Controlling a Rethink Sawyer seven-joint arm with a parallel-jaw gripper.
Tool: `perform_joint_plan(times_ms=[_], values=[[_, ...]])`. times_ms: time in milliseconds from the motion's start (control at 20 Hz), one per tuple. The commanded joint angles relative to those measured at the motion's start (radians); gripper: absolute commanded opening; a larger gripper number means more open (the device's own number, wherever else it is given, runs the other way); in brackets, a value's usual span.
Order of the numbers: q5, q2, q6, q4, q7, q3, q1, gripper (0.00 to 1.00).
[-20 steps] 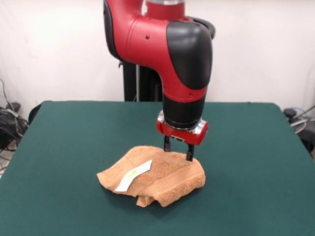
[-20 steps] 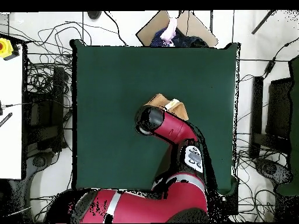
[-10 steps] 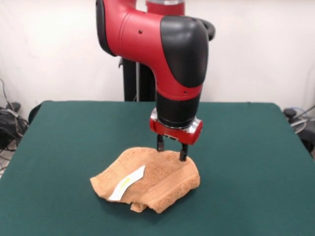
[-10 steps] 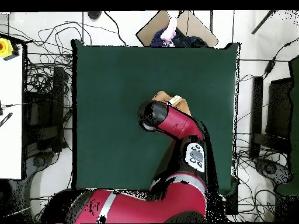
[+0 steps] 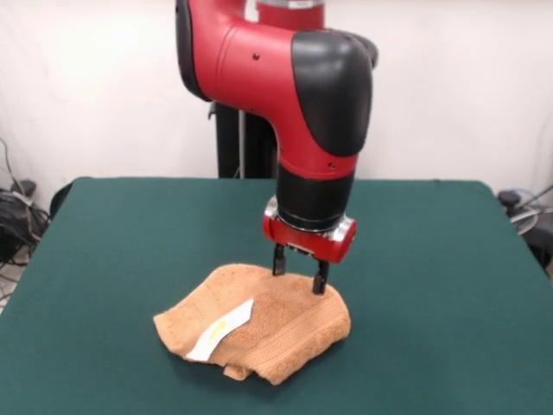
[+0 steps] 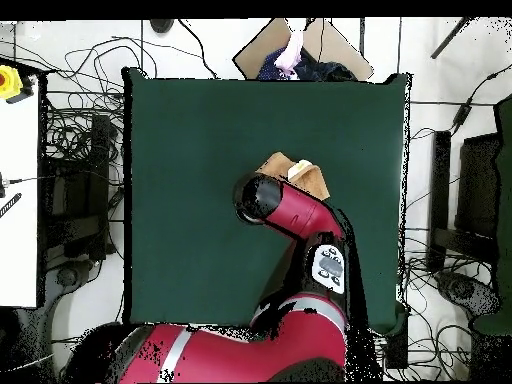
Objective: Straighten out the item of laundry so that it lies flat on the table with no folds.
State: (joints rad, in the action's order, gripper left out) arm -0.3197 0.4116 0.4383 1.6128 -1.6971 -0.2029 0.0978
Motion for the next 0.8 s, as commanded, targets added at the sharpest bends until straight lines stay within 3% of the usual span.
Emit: perform_joint_plan(times_ms=[50,450,750,800], values=[[-0.024,-0.035,-0.165,0.062,-0.277,0.038,-0.047,1.0],[-0.058,-0.065,-0.244,0.098,-0.309,0.022,-0.104,1.0],[-0.036,-0.077,-0.263,0.078,-0.26,0.002,-0.128,1.0],[-0.035,-0.078,-0.263,0.077,-0.257,-0.003,-0.133,0.0]])
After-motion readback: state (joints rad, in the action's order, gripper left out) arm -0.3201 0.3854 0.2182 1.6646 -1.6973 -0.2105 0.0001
